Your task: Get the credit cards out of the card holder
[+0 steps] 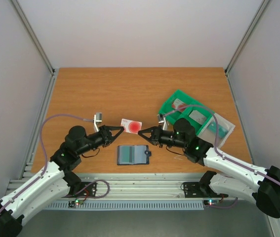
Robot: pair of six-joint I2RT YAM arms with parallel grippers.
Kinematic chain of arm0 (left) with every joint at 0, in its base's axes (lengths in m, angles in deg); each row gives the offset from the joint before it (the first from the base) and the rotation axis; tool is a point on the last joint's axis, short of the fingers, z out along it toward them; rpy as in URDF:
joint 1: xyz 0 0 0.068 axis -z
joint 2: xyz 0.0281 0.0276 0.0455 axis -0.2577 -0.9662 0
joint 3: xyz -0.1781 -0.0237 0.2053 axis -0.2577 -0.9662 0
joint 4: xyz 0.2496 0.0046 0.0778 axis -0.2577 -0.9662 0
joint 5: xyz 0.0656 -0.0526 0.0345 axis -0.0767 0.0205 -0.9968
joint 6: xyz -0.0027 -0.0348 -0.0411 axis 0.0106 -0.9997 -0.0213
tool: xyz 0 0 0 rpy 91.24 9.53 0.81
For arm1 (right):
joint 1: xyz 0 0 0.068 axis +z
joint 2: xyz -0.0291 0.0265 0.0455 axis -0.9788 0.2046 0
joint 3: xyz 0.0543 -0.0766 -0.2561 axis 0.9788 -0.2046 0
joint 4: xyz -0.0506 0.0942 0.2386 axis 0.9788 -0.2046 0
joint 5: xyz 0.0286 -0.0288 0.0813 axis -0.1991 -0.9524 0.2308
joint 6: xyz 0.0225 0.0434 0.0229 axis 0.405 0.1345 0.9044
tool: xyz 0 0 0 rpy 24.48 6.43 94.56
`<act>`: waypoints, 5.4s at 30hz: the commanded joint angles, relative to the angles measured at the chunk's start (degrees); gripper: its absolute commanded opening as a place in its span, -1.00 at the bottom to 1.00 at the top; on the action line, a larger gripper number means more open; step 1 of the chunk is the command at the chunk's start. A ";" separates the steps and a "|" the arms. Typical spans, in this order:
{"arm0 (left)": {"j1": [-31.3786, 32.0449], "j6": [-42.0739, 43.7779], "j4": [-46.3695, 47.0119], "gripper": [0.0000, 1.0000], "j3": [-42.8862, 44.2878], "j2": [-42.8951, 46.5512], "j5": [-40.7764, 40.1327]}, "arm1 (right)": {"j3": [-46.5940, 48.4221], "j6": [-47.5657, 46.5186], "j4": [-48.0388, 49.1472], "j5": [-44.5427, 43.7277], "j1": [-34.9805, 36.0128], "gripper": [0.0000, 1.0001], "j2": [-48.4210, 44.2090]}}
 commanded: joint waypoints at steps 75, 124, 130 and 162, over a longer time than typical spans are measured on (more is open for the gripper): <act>0.04 30.97 -34.54 0.99 10.78 -6.87 -2.94 | 34.92 -27.51 -31.99 -16.47 -39.93 -0.98 40.30; 0.04 32.59 -37.20 0.99 11.62 -9.38 -4.39 | 41.36 -28.31 -41.52 -18.62 -41.32 -0.56 43.71; 0.00 32.54 -37.99 0.99 11.43 -7.53 -5.26 | 41.62 -28.90 -43.63 -17.73 -41.28 -0.52 40.86; -0.01 22.36 -18.00 0.52 -2.76 -13.26 3.23 | 21.22 -23.71 -49.97 -8.43 -16.56 -0.47 10.82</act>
